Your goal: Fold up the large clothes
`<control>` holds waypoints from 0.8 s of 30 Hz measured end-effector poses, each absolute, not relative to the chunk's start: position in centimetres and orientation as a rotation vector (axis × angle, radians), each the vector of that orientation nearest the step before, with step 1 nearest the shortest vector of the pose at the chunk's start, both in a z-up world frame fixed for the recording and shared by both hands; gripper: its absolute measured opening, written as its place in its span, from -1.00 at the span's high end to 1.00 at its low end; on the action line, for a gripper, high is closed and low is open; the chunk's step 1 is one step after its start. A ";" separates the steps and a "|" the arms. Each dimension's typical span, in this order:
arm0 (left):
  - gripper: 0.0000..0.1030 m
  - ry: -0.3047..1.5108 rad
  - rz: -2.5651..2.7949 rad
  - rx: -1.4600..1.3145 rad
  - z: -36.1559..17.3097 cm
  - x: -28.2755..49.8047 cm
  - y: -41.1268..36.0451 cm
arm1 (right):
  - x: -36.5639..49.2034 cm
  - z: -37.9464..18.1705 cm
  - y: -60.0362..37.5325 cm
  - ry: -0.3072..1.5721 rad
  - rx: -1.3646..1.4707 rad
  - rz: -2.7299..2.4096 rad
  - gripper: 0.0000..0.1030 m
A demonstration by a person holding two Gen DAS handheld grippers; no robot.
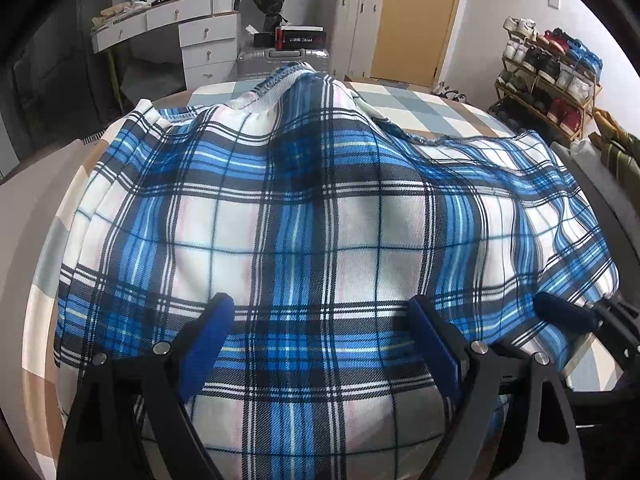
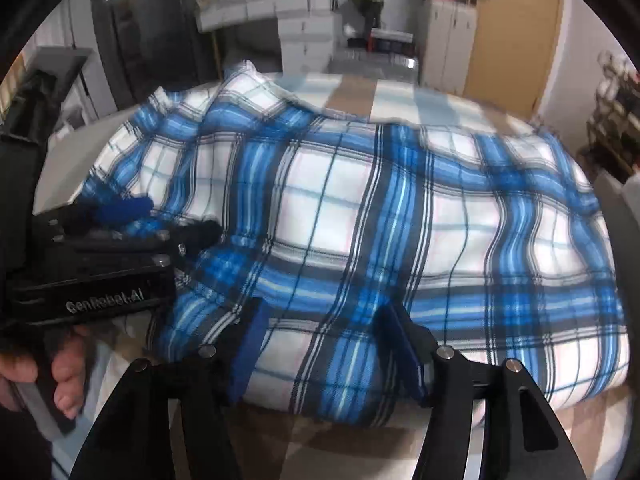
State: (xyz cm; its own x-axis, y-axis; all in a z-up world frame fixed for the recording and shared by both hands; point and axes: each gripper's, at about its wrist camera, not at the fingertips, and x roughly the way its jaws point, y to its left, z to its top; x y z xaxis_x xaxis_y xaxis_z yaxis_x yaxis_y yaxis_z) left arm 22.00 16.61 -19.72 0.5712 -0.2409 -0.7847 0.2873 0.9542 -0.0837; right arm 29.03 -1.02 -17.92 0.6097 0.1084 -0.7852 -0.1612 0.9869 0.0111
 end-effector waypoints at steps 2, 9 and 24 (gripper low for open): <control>-0.65 0.912 -0.314 0.046 -19.7 22.1 16.8 | 29.0 -17.3 -1.1 0.923 -0.048 0.147 -0.12; -0.65 0.912 -0.313 0.045 -19.7 22.0 17.0 | 26.5 -12.8 -11.7 0.768 0.115 -0.139 -0.16; -0.65 0.912 -0.319 0.035 -19.7 22.0 17.1 | 27.0 -12.6 -9.5 0.789 0.006 -0.083 -0.04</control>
State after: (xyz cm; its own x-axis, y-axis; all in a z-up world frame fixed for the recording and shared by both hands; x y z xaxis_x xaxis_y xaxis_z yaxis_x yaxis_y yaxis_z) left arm 22.03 17.08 -19.70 0.5687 -0.2567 -0.7814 0.2862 0.9525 -0.1046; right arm 26.96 -9.50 -12.57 0.7015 -0.0728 -0.7089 0.0772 0.9967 -0.0259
